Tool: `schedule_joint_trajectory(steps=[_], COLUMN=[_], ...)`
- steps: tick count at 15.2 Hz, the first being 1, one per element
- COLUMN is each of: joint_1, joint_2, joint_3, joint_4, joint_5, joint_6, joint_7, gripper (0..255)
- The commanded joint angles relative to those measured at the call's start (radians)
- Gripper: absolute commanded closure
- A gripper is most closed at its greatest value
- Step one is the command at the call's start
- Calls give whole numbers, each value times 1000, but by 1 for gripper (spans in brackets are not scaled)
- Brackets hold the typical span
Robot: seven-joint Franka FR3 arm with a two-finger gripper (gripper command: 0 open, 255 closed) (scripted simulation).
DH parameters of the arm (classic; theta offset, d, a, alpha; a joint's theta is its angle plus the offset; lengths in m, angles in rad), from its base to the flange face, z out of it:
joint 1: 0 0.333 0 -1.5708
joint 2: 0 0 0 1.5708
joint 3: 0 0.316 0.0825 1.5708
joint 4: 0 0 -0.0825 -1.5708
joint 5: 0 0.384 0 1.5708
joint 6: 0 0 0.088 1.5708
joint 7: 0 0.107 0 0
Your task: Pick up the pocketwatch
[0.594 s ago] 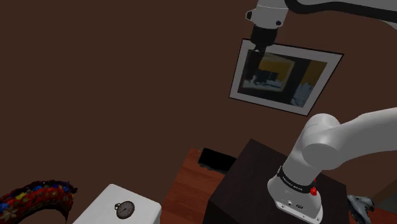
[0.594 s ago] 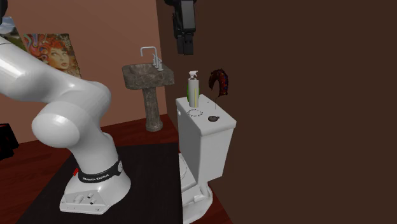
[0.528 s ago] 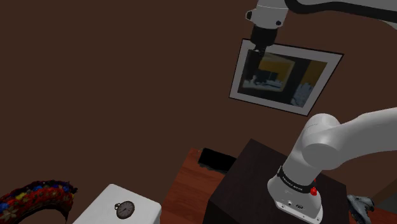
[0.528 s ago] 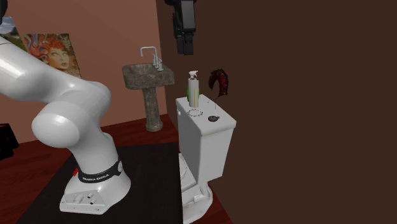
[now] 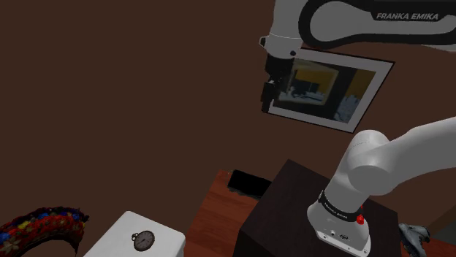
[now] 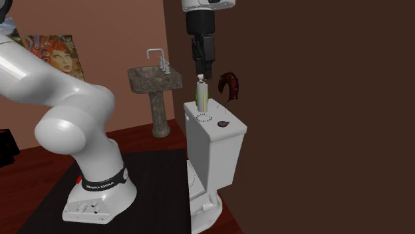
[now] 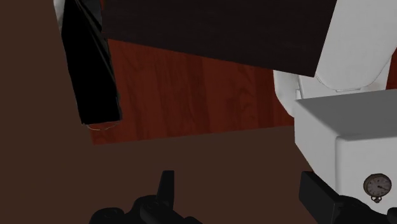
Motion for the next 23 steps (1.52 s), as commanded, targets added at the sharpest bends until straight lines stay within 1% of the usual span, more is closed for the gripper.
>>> schedule_joint_trajectory(steps=[1,8,14,19,23], joint_1=[11,41,53,55,60], joint_2=[33,187,365,540,696], joint_3=[30,132,223,296,343], joint_4=[-20,-59,-43,5,67], joint_5=[22,74,83,46,-23], joint_6=[54,245,407,528,610], joint_7=[31,129,221,316,409], gripper=[0,0,0,0,0])
